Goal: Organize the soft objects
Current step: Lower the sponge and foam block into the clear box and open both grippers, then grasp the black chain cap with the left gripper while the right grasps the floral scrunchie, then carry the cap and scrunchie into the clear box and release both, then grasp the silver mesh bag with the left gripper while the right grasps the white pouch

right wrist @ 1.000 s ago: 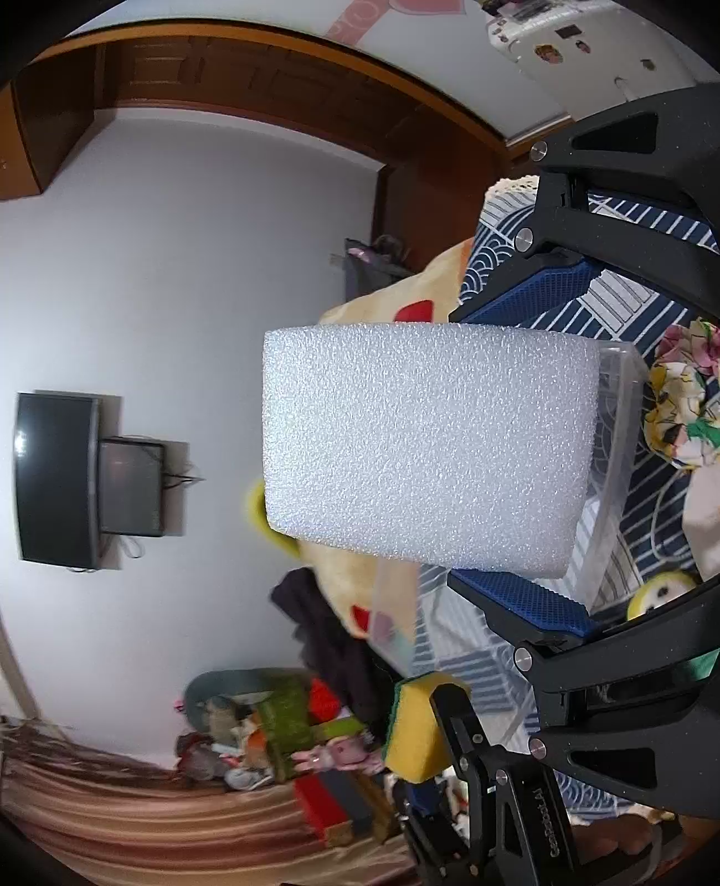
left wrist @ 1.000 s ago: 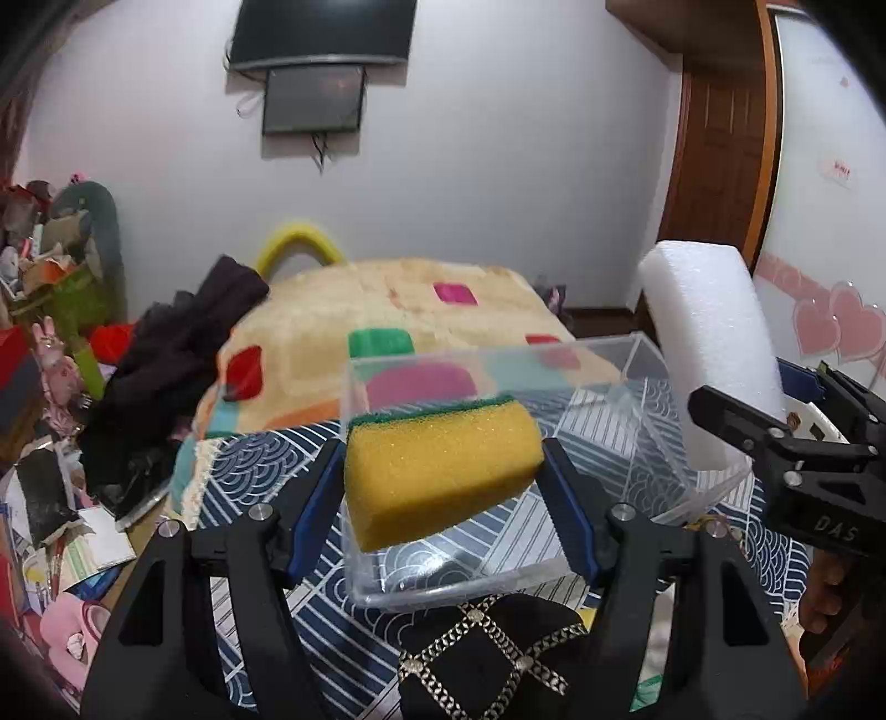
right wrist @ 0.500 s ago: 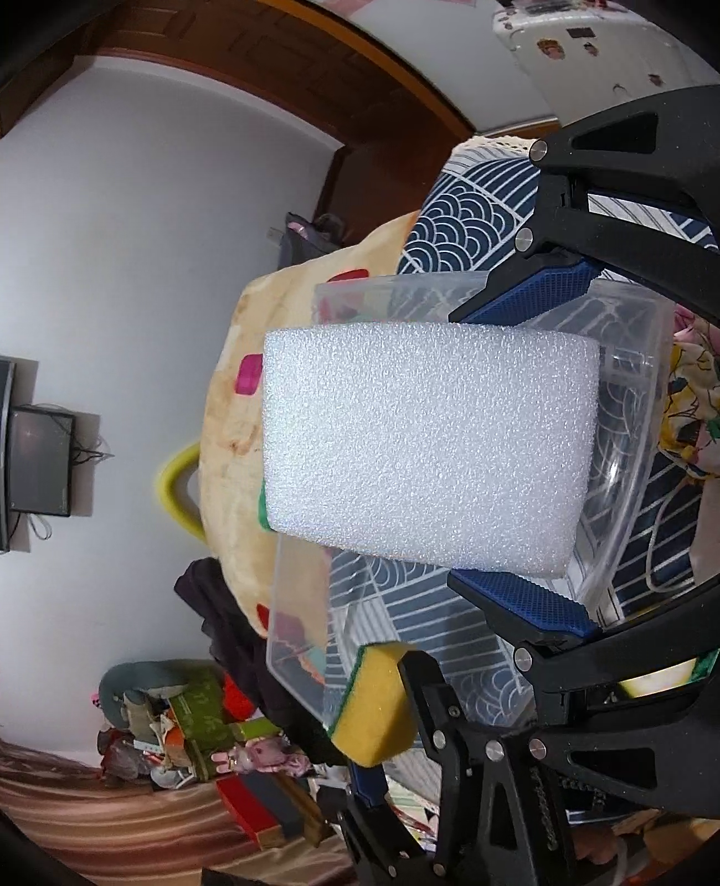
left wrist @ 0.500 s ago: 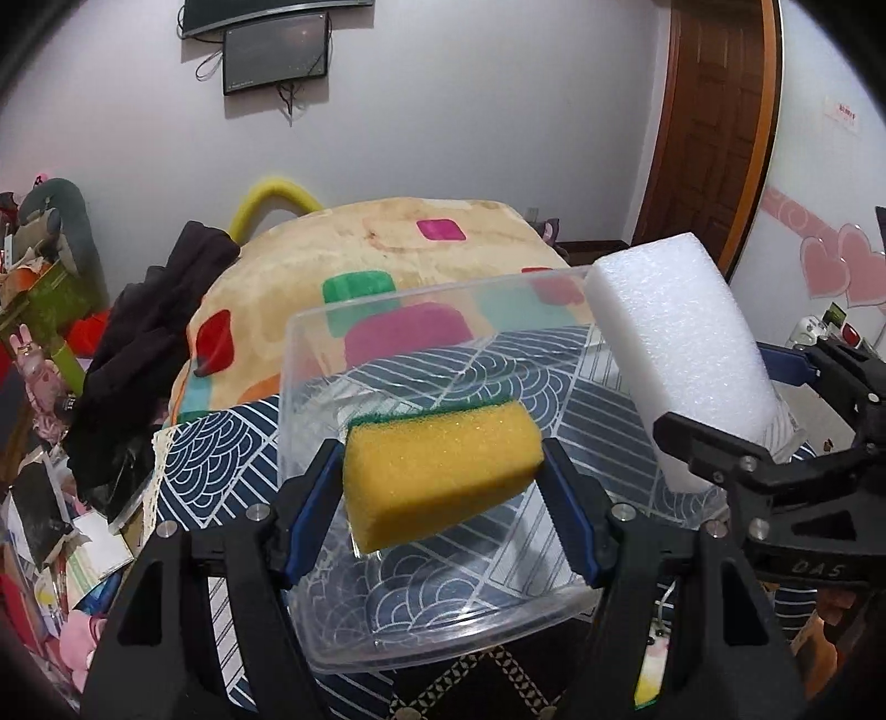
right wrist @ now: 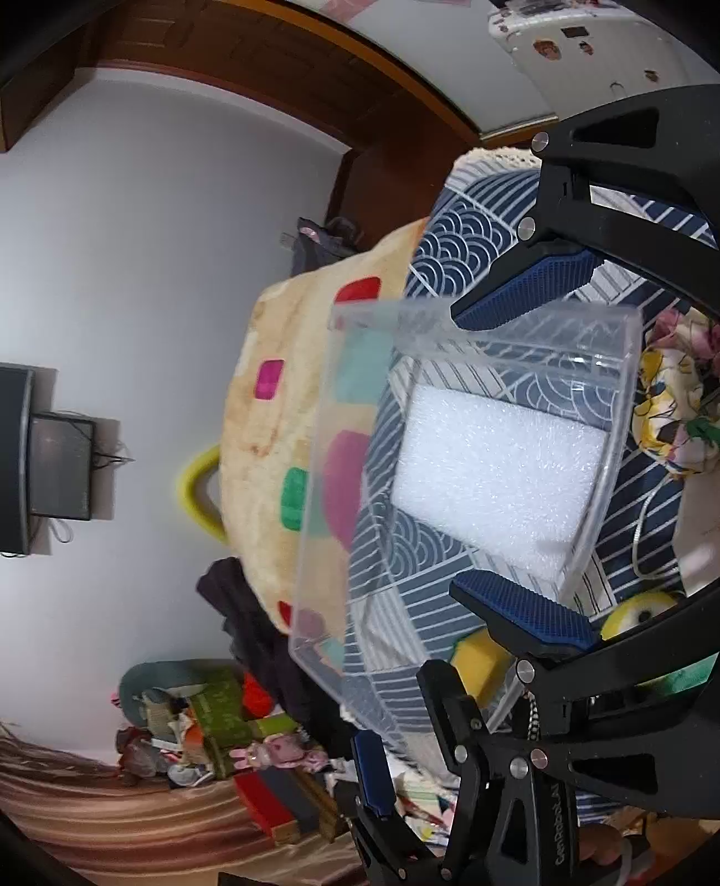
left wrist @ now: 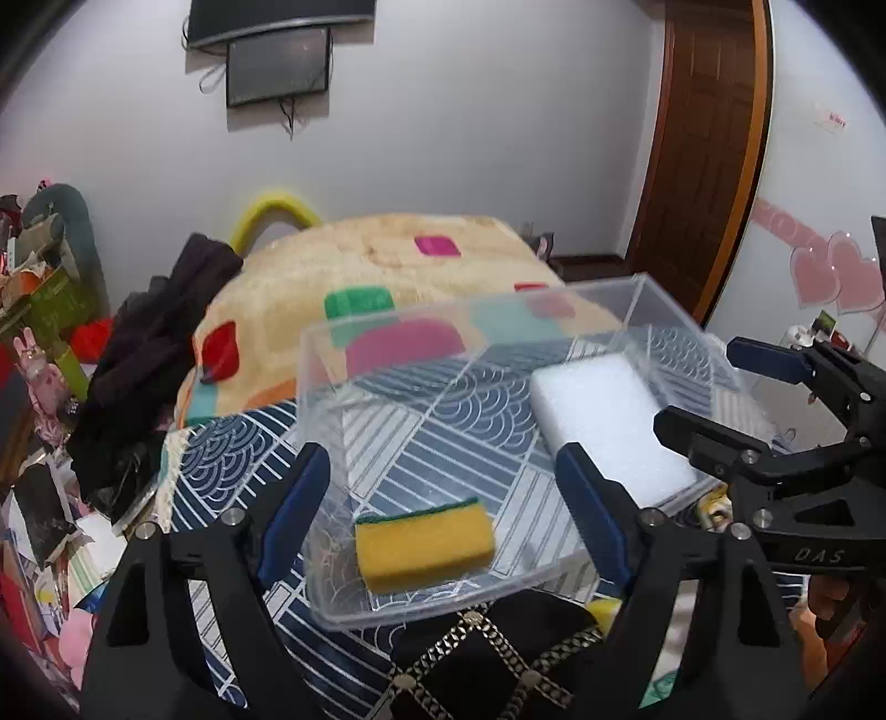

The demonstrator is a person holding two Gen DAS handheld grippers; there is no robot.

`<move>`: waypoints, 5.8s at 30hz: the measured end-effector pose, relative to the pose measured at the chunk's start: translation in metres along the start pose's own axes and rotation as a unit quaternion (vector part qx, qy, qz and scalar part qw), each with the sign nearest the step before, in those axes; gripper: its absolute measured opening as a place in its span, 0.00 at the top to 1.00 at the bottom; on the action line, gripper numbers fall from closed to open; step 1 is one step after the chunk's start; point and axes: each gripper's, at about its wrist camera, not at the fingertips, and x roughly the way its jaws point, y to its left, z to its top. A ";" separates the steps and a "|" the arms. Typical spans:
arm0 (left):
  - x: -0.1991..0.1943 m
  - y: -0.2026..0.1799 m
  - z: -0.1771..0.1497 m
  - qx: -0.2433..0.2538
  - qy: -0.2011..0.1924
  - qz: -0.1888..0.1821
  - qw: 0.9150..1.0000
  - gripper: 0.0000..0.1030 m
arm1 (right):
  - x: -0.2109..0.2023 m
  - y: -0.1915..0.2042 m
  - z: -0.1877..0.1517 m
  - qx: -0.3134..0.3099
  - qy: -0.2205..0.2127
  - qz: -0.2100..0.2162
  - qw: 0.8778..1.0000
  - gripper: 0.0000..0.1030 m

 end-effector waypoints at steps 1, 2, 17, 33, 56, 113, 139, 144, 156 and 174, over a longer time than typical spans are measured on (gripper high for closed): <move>-0.008 0.000 0.001 0.000 -0.009 -0.001 1.000 0.15 | -0.005 -0.001 0.000 0.001 -0.006 -0.001 1.000 0.15; -0.013 -0.001 0.002 0.001 -0.015 -0.003 1.000 0.15 | -0.010 -0.001 0.001 0.003 -0.014 -0.002 1.000 0.15; -0.062 -0.004 -0.039 -0.003 -0.050 -0.004 0.999 0.02 | -0.074 -0.002 -0.026 0.011 -0.106 -0.042 0.993 0.04; -0.036 -0.019 -0.097 -0.034 0.023 -0.052 0.998 0.02 | -0.024 -0.018 -0.081 0.067 -0.004 -0.052 0.996 0.02; -0.041 -0.024 -0.108 -0.011 0.003 -0.062 0.998 0.81 | -0.014 -0.036 -0.108 0.117 0.037 -0.026 0.992 0.76; -0.110 0.008 -0.019 -0.033 -0.159 -0.004 0.987 0.86 | -0.076 -0.032 -0.063 0.075 -0.079 -0.033 0.994 0.91; 0.019 0.001 0.009 0.003 -0.052 0.030 0.998 0.86 | 0.020 0.026 0.007 0.013 -0.016 0.025 0.999 0.90; 0.032 0.004 0.003 -0.007 -0.018 0.012 1.000 0.84 | 0.032 0.034 0.002 -0.003 0.019 0.033 0.999 0.87; 0.001 0.002 -0.003 -0.012 -0.030 -0.009 0.999 0.55 | 0.014 0.024 -0.003 0.002 0.014 0.049 0.999 0.59; -0.090 -0.001 -0.014 -0.017 -0.104 0.007 0.994 0.11 | -0.072 0.009 -0.013 0.028 -0.102 0.024 0.994 0.31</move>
